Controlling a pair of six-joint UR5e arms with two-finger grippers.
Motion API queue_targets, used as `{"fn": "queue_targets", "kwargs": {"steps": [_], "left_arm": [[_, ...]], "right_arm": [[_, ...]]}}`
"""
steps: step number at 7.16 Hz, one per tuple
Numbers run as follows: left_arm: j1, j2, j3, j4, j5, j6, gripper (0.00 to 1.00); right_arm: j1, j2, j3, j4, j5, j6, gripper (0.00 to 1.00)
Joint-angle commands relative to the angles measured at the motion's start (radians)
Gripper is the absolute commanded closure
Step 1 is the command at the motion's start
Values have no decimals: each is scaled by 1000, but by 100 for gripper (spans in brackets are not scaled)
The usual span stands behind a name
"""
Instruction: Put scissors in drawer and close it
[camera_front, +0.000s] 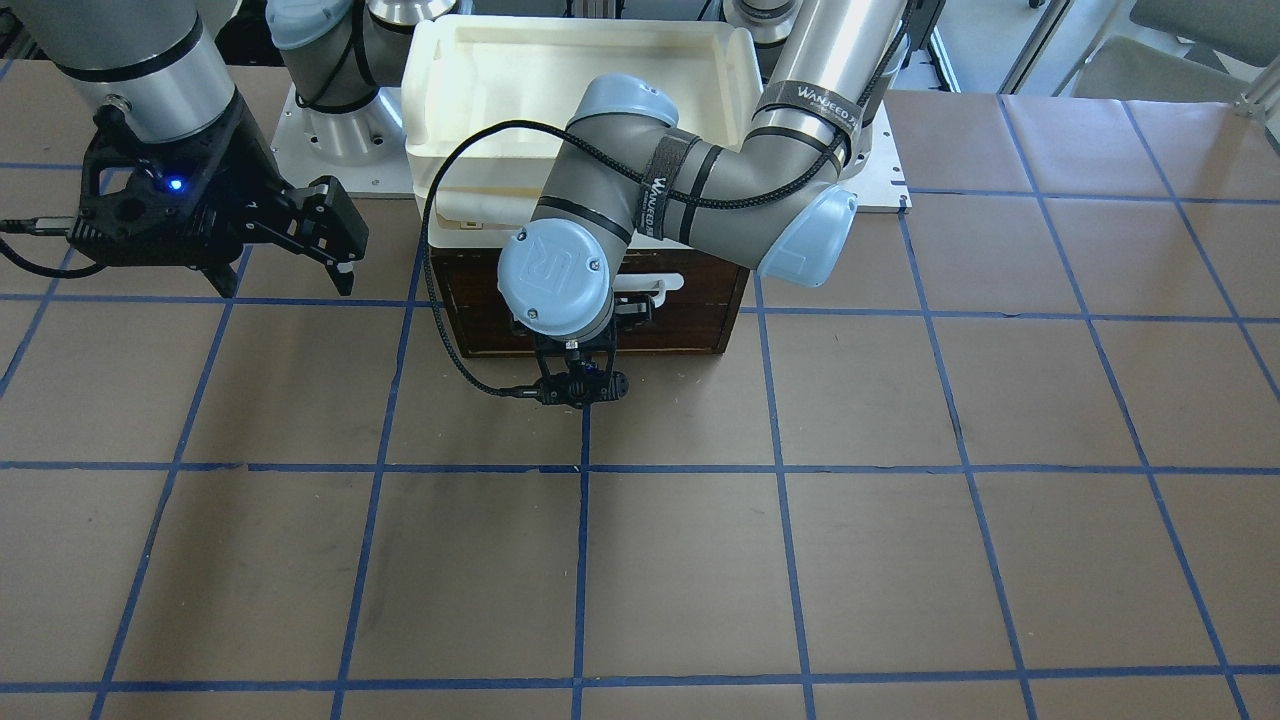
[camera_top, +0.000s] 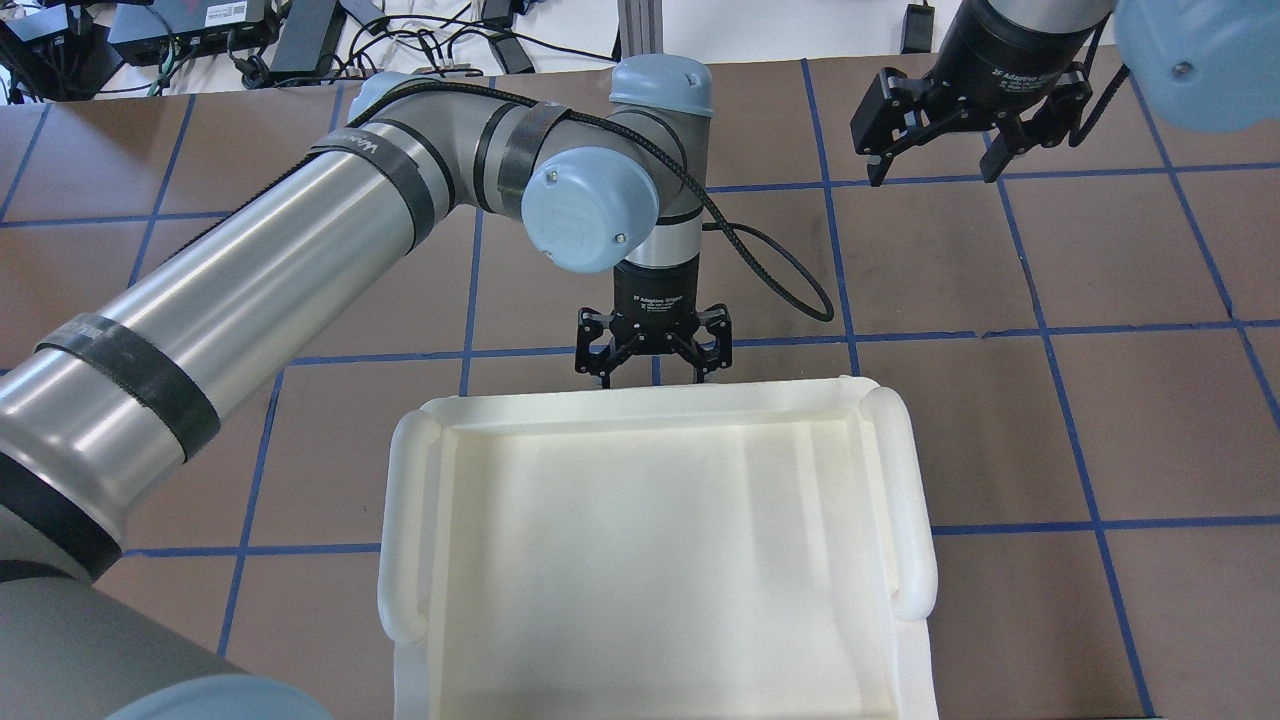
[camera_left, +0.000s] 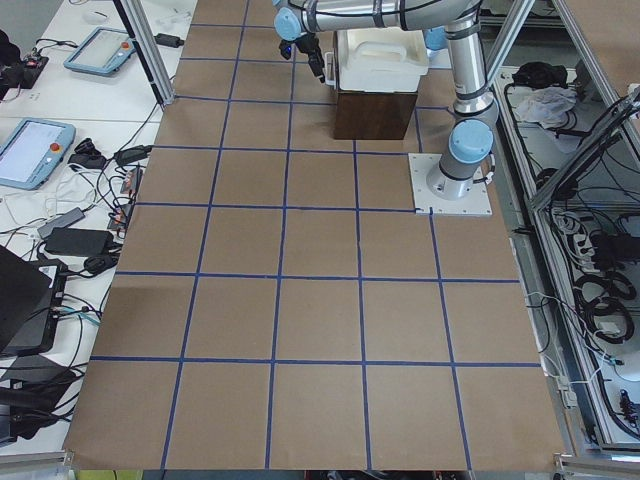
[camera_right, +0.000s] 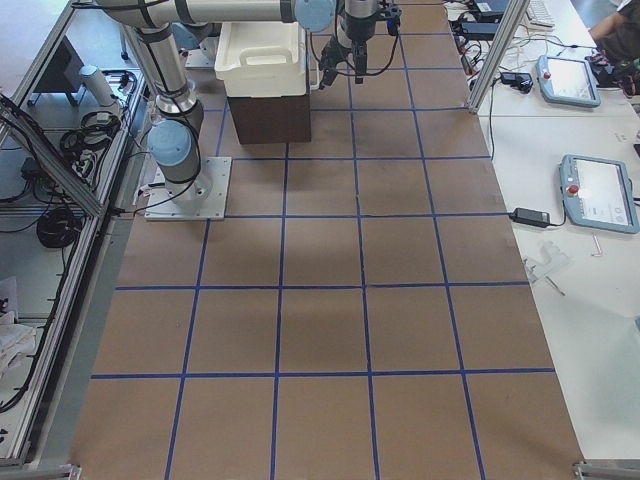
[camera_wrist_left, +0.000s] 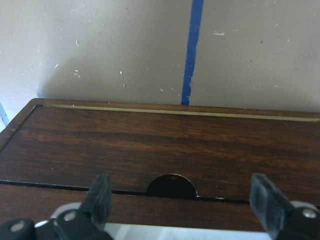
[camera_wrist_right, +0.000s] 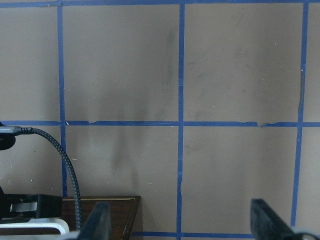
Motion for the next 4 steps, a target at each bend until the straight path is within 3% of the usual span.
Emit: {"fn": "queue_targets", "kwargs": {"steps": [1, 4], "left_arm": [[-1, -3, -2, 67, 9, 18, 0], [47, 56, 16, 156, 72, 30, 0]], "right_arm": [[0, 0, -1, 2, 0, 1, 0], [2, 0, 0, 2, 0, 0, 0]]}}
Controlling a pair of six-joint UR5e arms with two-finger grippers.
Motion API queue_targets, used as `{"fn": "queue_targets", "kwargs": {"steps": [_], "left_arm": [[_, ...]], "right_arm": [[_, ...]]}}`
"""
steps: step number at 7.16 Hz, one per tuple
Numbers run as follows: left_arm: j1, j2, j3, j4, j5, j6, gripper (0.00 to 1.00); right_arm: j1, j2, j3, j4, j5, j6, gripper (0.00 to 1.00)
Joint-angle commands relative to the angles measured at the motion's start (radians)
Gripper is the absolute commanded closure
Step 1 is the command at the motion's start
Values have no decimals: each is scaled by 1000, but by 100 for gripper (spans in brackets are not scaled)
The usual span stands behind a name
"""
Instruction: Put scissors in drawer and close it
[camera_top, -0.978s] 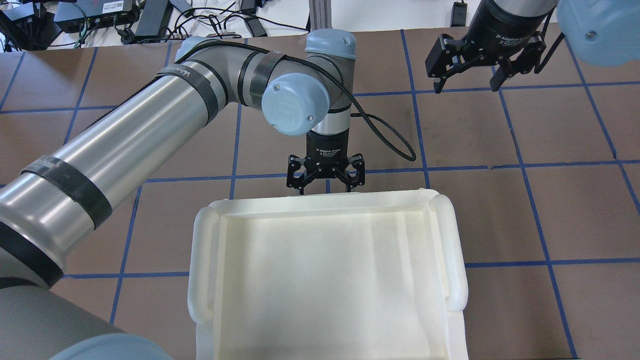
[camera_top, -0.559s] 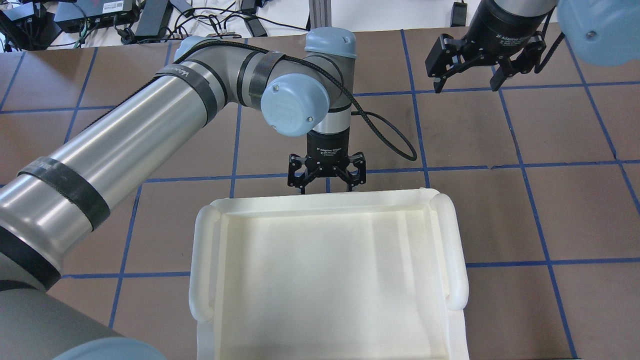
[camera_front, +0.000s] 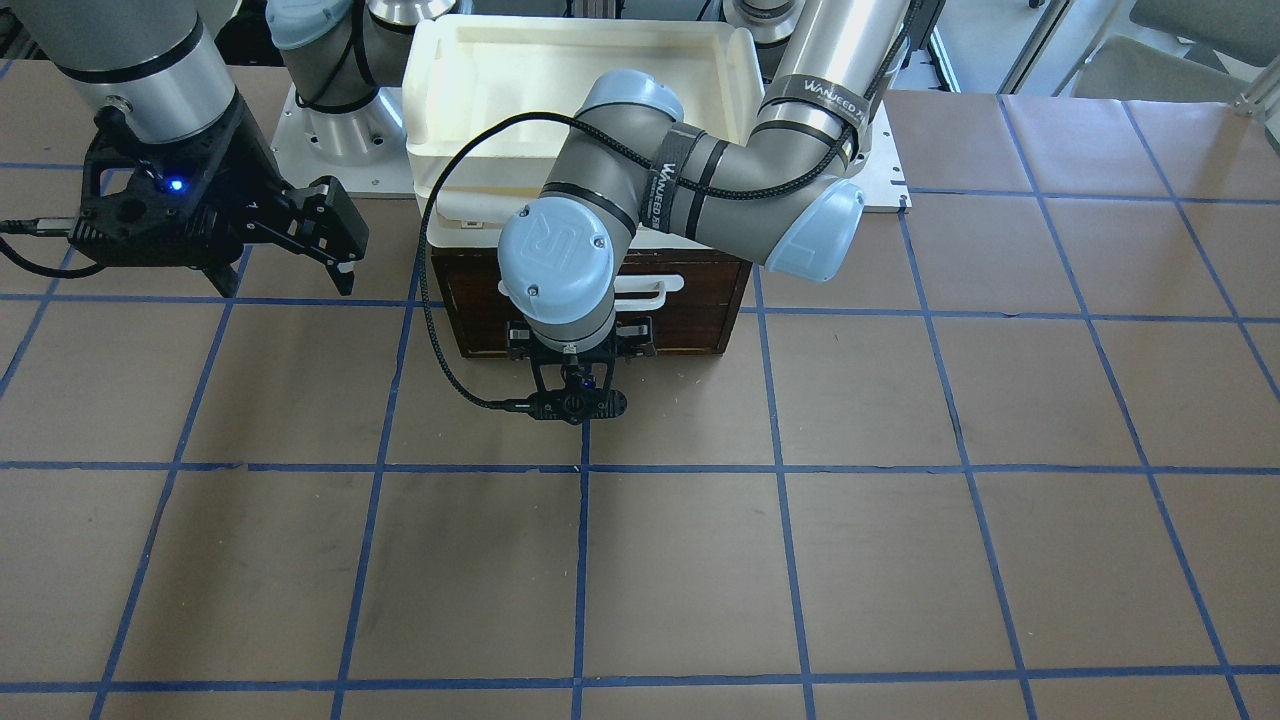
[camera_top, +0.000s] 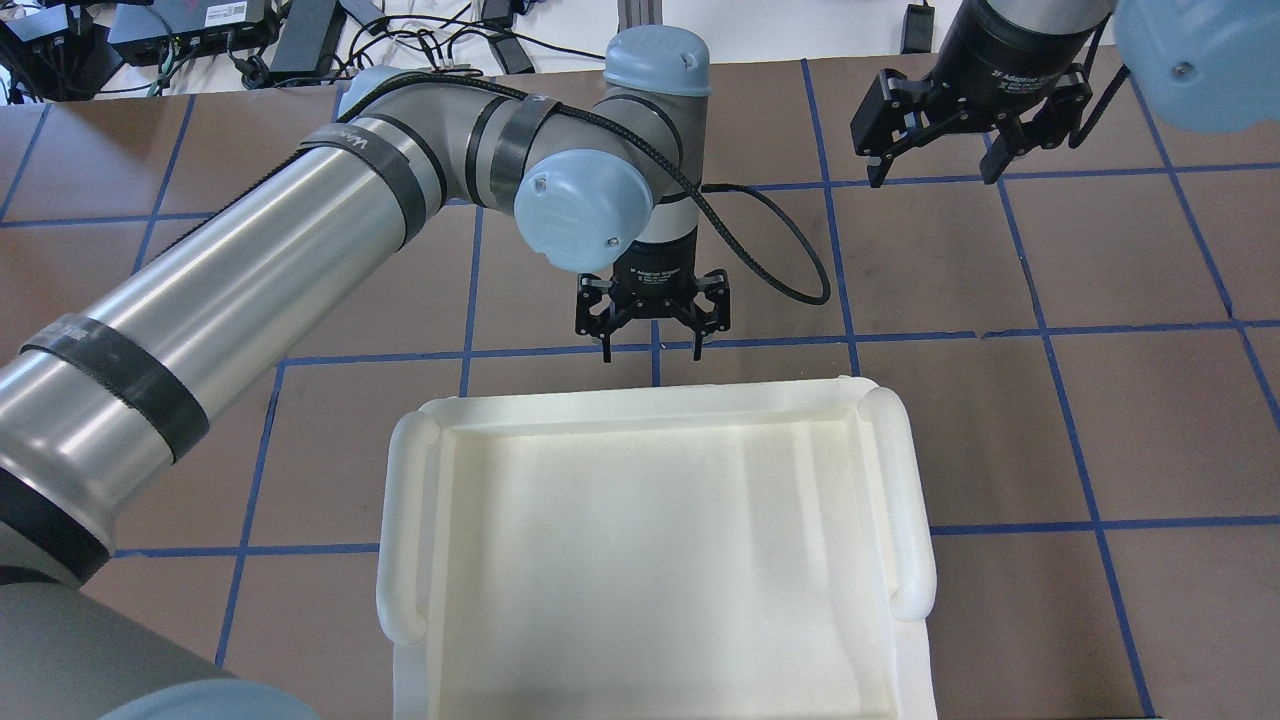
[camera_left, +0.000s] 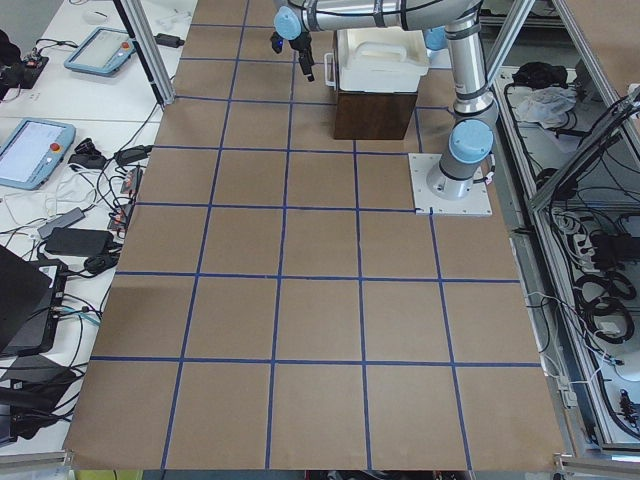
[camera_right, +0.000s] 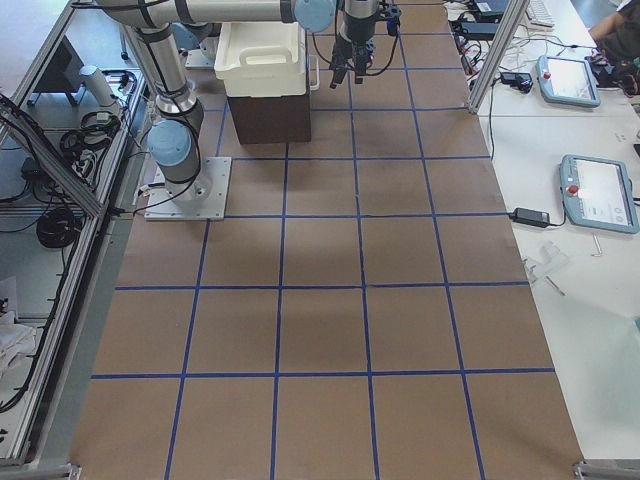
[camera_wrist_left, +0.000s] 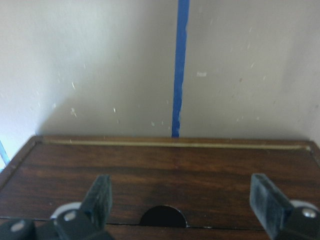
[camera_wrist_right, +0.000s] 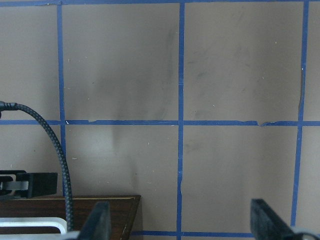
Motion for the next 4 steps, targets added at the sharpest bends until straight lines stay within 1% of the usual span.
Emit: {"fn": "queue_targets", "kwargs": {"steps": [1, 3, 4], "left_arm": [[57, 83, 9, 17, 29, 30, 0], [73, 191, -10, -24, 32, 69, 0], [73, 247, -10, -54, 31, 72, 0]], "right_arm": [[1, 0, 0, -1, 0, 1, 0], [6, -29, -1, 3, -6, 16, 0], [12, -32, -1, 2, -59, 42, 0]]}}
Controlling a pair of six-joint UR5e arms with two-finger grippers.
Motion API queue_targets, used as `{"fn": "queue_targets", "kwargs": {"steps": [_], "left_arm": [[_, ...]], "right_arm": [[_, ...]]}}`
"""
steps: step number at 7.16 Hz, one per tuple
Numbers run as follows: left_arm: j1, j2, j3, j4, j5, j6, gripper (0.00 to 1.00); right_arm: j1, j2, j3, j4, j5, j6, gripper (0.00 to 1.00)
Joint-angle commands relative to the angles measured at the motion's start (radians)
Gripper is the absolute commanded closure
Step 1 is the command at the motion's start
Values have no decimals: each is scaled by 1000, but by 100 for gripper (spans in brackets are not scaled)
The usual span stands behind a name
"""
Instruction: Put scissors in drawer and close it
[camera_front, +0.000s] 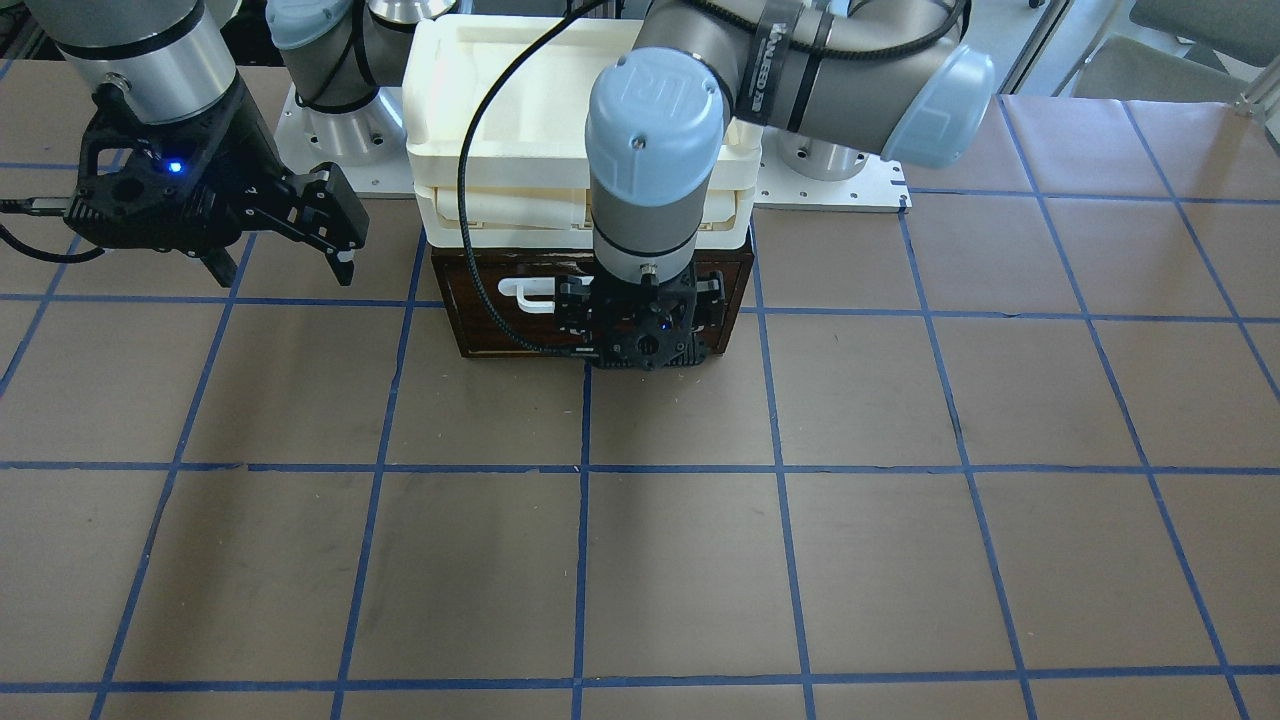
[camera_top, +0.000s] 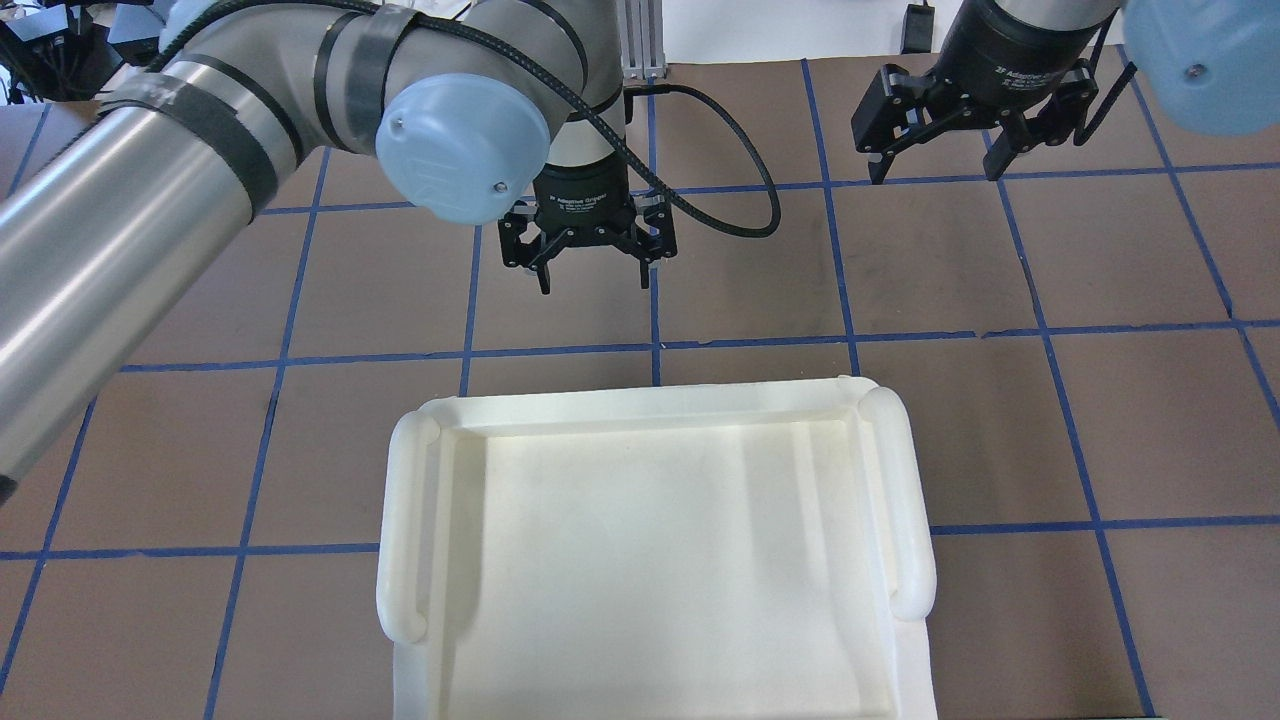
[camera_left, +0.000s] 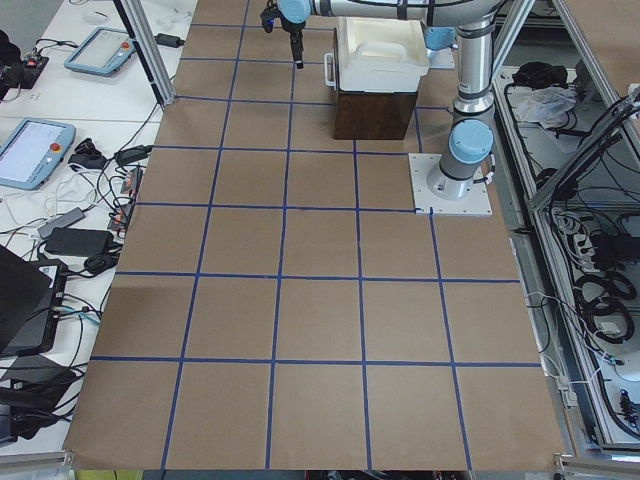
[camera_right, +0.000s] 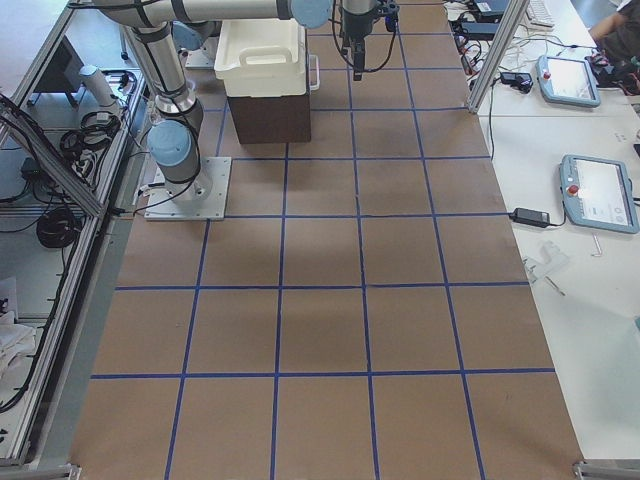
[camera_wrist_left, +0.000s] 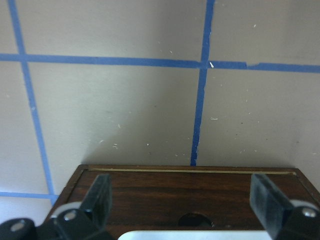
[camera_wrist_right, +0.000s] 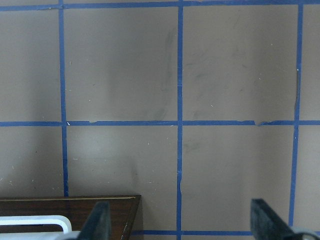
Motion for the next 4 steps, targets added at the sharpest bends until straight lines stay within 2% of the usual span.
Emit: {"fn": "queue_targets", "kwargs": {"steps": [1, 4], "left_arm": [[2, 111, -6, -38, 0, 6, 0], [6, 182, -20, -104, 12, -12, 0]], "right_arm": [[7, -9, 0, -1, -59, 79, 0], [10, -9, -2, 0, -47, 98, 0]]}}
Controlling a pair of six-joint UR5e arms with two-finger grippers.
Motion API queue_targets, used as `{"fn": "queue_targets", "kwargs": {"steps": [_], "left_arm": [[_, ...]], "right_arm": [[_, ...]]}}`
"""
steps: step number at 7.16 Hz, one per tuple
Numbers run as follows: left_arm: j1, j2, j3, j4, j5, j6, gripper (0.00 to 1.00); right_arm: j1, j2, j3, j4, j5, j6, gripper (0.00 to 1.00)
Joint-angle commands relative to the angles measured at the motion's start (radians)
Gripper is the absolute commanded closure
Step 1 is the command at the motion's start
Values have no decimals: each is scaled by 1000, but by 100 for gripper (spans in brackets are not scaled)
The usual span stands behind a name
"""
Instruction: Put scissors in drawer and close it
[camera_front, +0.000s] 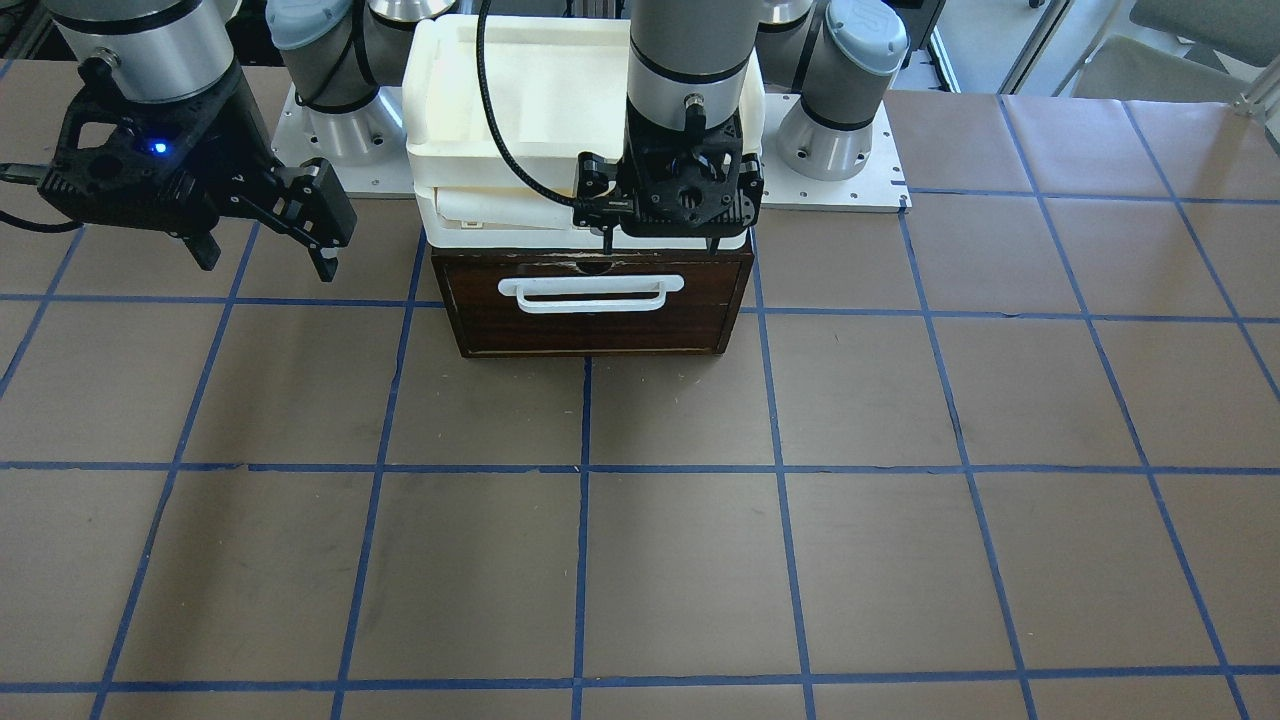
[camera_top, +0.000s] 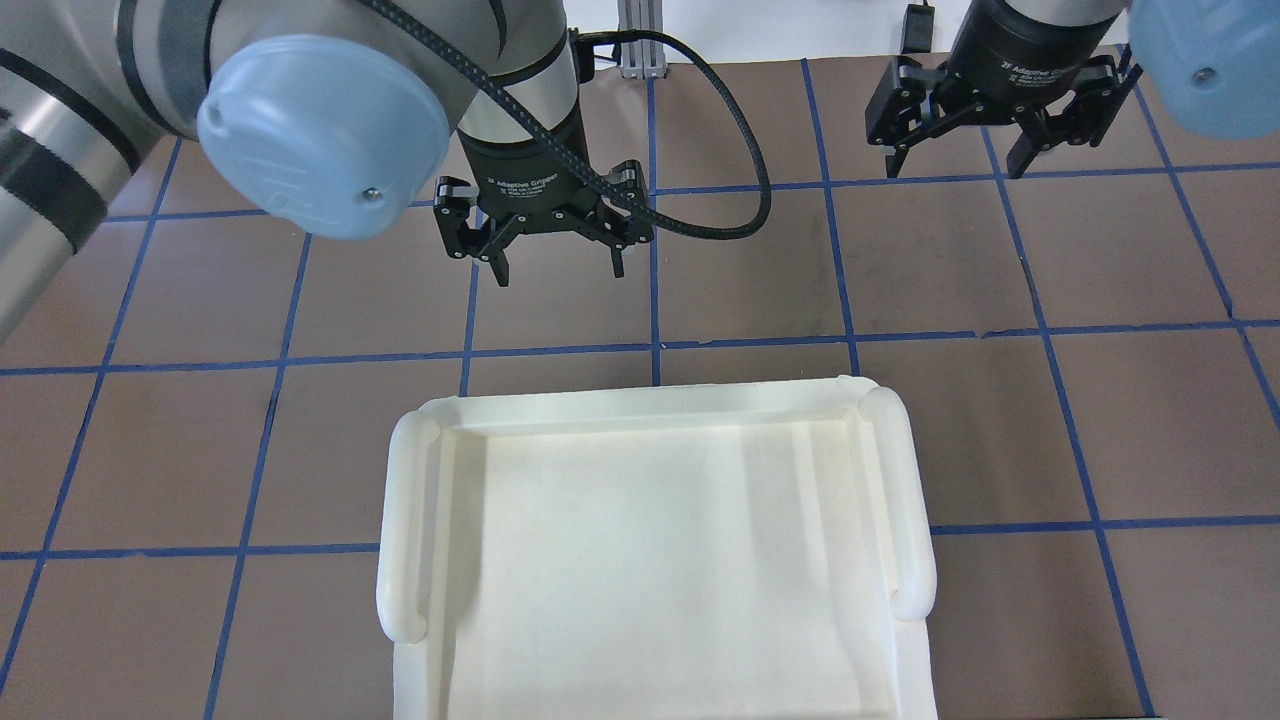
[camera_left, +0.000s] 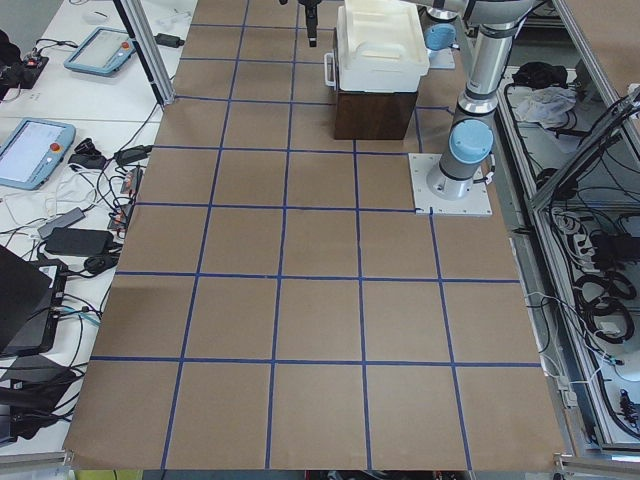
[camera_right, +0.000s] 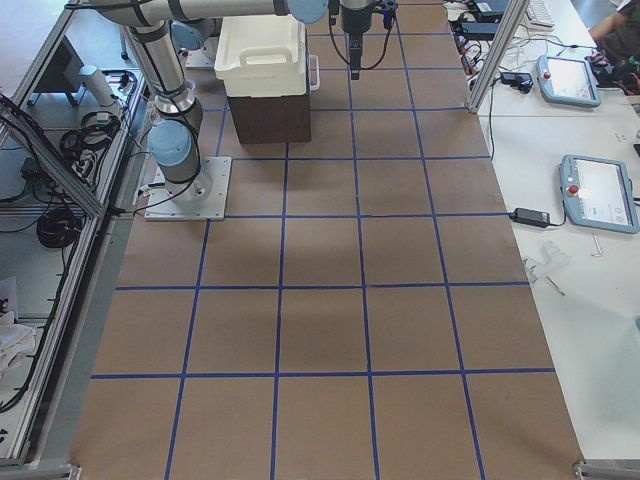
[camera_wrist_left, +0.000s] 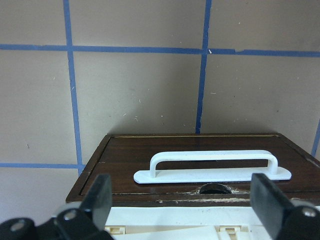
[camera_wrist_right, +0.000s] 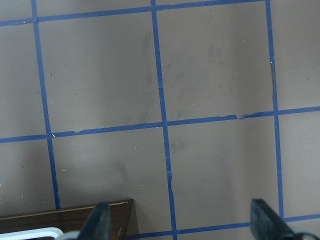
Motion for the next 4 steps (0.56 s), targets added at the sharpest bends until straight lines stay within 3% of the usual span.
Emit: {"fn": "queue_targets", "kwargs": {"steps": [1, 4], "left_arm": [[41, 50, 19, -81, 81, -13, 0], [159, 126, 17, -91, 80, 53, 0]], "right_arm": [[1, 1, 0, 1, 3, -3, 0], [1, 3, 1, -1, 3, -8, 0]]}}
